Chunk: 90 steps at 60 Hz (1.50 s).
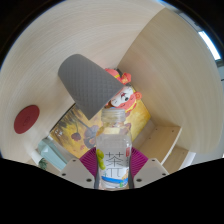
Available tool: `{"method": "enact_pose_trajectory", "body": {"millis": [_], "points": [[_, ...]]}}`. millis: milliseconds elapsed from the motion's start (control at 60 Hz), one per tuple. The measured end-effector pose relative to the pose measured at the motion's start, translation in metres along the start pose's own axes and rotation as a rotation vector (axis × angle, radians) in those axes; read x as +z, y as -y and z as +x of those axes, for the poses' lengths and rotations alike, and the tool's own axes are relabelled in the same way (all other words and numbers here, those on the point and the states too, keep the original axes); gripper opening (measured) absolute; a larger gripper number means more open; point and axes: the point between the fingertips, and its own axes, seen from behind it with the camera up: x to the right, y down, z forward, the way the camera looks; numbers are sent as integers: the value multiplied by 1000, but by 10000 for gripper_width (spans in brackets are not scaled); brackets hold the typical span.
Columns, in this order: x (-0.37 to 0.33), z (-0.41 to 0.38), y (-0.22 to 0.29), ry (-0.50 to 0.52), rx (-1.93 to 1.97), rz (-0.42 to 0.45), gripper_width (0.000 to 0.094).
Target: Pour water
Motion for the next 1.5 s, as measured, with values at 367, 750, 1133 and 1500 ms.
{"method": "enact_pose_trajectory", "body": {"millis": [367, 750, 1133, 1500], "points": [[-1, 20, -74, -8, 974, -237, 395], [-25, -70, -72, 139, 2244, -439, 415], [-33, -140, 13, 280, 2338, -452, 412], [-41, -147, 22, 309, 2355, -486, 613]]}}
